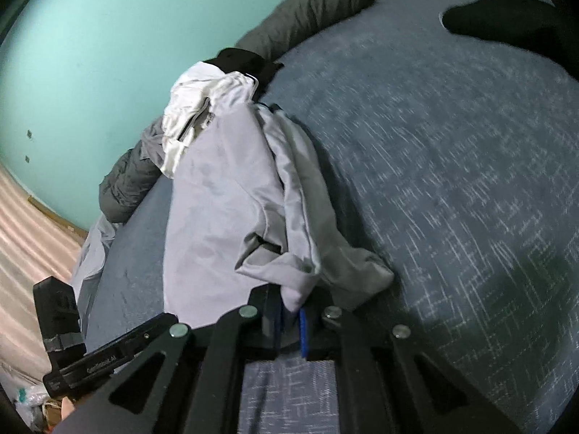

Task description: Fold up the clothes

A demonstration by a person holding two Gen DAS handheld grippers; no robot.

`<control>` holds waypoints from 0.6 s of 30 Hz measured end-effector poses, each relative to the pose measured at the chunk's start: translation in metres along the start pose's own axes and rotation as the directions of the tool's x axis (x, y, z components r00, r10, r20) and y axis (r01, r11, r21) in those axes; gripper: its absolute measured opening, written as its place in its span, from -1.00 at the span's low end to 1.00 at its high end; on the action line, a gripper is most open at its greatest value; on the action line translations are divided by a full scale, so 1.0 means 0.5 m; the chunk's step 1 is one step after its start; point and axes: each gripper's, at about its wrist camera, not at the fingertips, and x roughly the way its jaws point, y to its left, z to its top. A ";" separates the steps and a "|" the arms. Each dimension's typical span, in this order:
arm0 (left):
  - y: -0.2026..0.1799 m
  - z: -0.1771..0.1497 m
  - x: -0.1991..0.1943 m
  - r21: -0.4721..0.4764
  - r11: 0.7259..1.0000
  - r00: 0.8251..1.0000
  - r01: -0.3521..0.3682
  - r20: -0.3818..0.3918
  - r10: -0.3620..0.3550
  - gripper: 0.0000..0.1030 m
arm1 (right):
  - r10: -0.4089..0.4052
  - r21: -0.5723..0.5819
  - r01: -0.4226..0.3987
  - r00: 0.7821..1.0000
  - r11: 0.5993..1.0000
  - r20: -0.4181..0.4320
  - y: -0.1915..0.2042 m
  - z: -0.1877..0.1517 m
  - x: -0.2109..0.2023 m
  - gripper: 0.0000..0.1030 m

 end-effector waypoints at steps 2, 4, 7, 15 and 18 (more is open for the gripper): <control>0.000 0.000 0.000 -0.001 1.000 1.000 -0.005 0.003 0.005 -0.09 | 0.004 0.015 -0.005 1.000 1.000 0.010 -0.005 0.001 -0.006 -0.72; 0.001 -0.001 0.000 0.004 1.000 1.000 -0.007 0.004 0.007 -0.08 | -0.026 -0.014 0.027 0.999 1.000 0.045 0.007 0.007 -0.023 -0.55; -0.001 -0.004 -0.003 0.005 1.000 1.000 -0.004 0.006 0.004 -0.08 | -0.050 -0.044 0.055 0.992 0.997 0.117 0.023 0.020 -0.057 -0.28; -0.008 -0.009 -0.004 0.020 1.000 1.000 -0.017 0.013 0.016 -0.03 | 0.107 -0.137 -0.081 0.975 0.987 0.194 0.074 0.040 -0.090 -0.47; -0.005 -0.011 -0.005 0.020 1.000 1.000 -0.019 0.015 0.019 -0.03 | 0.136 -0.164 -0.114 0.982 0.980 0.131 0.088 0.037 -0.055 -0.68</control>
